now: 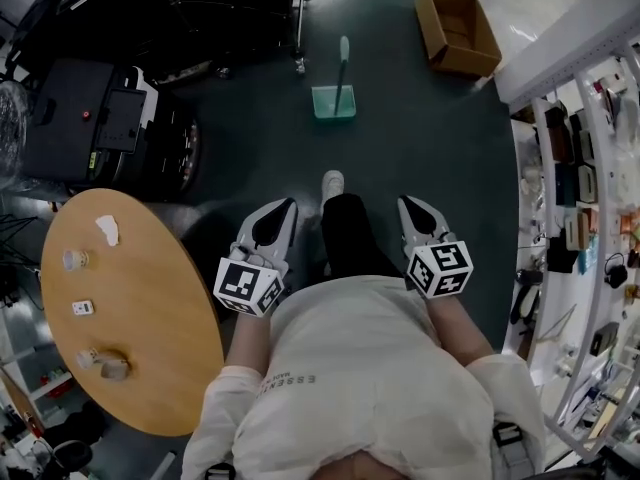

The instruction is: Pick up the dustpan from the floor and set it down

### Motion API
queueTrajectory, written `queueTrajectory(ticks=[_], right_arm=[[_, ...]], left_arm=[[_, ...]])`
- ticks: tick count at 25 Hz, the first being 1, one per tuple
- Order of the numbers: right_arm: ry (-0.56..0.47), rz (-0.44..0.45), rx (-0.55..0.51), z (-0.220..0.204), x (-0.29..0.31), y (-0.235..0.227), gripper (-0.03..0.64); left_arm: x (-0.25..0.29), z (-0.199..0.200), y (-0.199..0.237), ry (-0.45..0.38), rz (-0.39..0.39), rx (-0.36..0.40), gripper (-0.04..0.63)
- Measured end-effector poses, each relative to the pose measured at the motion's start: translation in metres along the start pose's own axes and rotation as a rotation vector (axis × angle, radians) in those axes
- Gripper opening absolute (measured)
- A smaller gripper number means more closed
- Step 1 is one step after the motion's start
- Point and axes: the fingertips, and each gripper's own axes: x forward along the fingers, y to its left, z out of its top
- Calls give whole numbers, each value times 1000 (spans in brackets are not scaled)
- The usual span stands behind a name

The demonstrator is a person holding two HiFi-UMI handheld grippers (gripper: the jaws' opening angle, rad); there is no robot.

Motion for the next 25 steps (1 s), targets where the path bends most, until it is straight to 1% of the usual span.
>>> queueTrajectory(ticks=[4,7,10,14,17,21,25], right_arm=[[32,35,30,12,54,-14,-11],[36,53,46,36,104,-24,-11],[46,69,63,62,160,-36,-10],[90,73,68,94,227,-62,-11],[143,65,67,110,271,-81,-10],[222,40,20,116,325,-105,-10],[296,-1,38,107,377,-125,-11]], left_arm=[[31,5,37,18,34,1,17],[62,13,73,42,50,8,17],[101,28,119,43,69,-2,17],[157,50,165,54,63,-6,17],[194,59,199,75,81,-18,17],[242,68,241,59,103,-45,17],[279,70,275,58,120,-67,17]])
